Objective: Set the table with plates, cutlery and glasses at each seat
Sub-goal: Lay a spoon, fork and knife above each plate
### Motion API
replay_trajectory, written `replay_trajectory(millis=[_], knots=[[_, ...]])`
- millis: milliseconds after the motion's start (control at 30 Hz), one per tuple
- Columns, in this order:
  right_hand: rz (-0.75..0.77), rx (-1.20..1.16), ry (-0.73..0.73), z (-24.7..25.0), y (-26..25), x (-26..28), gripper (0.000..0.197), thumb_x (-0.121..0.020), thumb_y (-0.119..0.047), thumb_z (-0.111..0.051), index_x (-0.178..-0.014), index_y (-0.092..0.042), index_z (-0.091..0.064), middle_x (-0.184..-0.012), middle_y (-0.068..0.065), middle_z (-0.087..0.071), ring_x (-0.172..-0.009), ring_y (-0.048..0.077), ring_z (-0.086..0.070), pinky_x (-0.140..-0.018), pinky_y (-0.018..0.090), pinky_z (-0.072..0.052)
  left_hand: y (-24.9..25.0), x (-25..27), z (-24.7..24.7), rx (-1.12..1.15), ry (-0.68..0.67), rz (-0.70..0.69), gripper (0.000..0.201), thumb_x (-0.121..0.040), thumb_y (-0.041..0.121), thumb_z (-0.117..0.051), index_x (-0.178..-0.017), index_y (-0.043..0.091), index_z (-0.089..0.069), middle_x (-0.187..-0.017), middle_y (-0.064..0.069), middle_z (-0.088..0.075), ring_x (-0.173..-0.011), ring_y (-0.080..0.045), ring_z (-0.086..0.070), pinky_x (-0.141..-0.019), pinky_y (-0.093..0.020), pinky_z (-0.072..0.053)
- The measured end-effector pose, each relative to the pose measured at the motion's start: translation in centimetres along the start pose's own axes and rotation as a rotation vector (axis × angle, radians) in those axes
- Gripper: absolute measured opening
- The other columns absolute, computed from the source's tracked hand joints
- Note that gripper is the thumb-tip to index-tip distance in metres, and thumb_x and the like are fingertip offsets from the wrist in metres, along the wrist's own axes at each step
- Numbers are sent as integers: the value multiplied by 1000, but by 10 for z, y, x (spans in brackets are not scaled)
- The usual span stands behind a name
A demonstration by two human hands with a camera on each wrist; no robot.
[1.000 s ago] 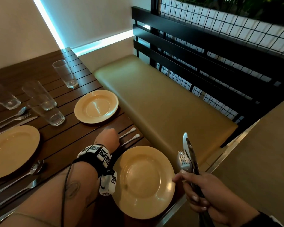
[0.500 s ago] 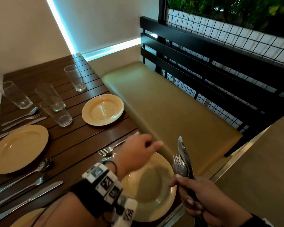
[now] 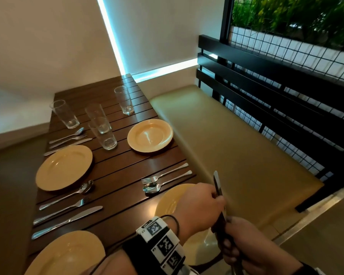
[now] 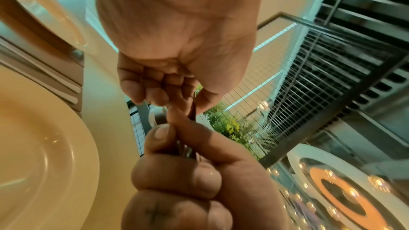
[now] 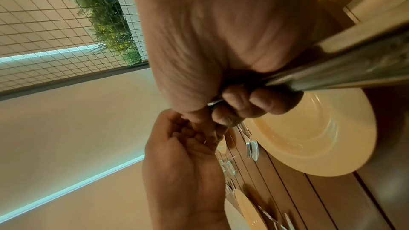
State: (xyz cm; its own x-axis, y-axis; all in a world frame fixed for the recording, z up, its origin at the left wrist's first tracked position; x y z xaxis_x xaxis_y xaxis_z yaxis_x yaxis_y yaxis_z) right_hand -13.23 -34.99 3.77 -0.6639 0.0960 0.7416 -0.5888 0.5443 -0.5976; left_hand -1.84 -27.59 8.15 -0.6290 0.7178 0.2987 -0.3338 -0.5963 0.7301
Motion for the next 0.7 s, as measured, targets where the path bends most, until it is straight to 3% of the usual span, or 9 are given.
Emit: replay_trajectory(millis=[167, 333, 433, 500, 533, 600, 667, 700], knots=[[106, -8, -111, -3, -5, 8, 27, -85, -26, -68, -64, -13, -56, -54, 8, -37, -41, 15, -28, -44, 26, -26, -19, -1, 34, 315, 201, 28, 25, -95, 27, -61, -80, 8, -68, -61, 1, -63, -53, -12, -55, -60, -38, -50], [139, -144, -86, 3, -8, 11, 23, -92, -29, -59, -92, -7, -53, -56, 5, -32, -42, 13, -24, -40, 24, -23, -52, 3, 63, 643, 253, 116, 24, -101, 24, -57, -97, 3, -69, -70, -6, -63, -58, -16, -54, -61, -32, -48], [209, -117, -45, 2, -7, 10, 25, -87, -28, -61, -94, -5, -52, -55, 4, -30, -41, 13, -23, -40, 24, -22, -70, 6, 60, 582, 294, 202, 22, -96, 33, -66, -102, 12, -64, -83, -4, -67, -63, -15, -59, -66, -34, -49], [229, -89, -30, 1, -6, 10, 27, -84, -28, -62, -94, -5, -51, -54, 5, -30, -41, 13, -23, -41, 25, -22, -77, 12, 58, 376, 511, 238, 34, -88, 39, -73, -110, 22, -53, -103, 4, -62, -85, -10, -61, -74, -27, -48], [229, -86, -27, 1, -5, 9, 27, -84, -28, -62, -94, -5, -52, -54, 5, -30, -42, 13, -23, -41, 25, -22, -76, 18, 59, 239, 637, 163, 40, -86, 39, -76, -112, 25, -48, -109, 6, -55, -95, -9, -56, -78, -25, -45], [230, -86, -25, 0, -5, 8, 28, -84, -28, -62, -93, -4, -52, -54, 5, -30, -41, 13, -23, -41, 25, -22, -67, 29, 57, -102, 738, -186, 38, -85, 38, -74, -114, 29, -51, -113, 10, -51, -103, -7, -49, -88, -25, -43], [233, -78, -25, 0, -5, 7, 28, -85, -29, -62, -93, -4, -53, -54, 5, -29, -42, 13, -22, -41, 24, -22, -59, 32, 46, -470, 580, -495, 27, -89, 42, -66, -112, 30, -61, -117, 9, -59, -112, -10, -53, -102, -35, -44], [231, -69, -28, 0, -6, 7, 28, -85, -29, -61, -94, -4, -53, -54, 5, -29, -42, 13, -22, -40, 24, -22, -57, 32, 41, -601, 445, -569, 28, -91, 47, -61, -113, 30, -64, -120, 9, -62, -120, -12, -54, -110, -44, -42]])
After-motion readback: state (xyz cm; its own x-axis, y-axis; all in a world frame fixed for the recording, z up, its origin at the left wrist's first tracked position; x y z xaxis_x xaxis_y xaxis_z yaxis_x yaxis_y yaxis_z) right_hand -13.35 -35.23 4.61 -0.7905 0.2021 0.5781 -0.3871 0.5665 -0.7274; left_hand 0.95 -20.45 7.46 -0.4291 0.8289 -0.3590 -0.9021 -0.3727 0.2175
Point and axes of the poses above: each hand's wrist, its own x-axis away from the middle knuckle, its own z-axis out of the back of the hand, y = z × x, the point moved 2 cm from there along -x, towards the middle knuckle
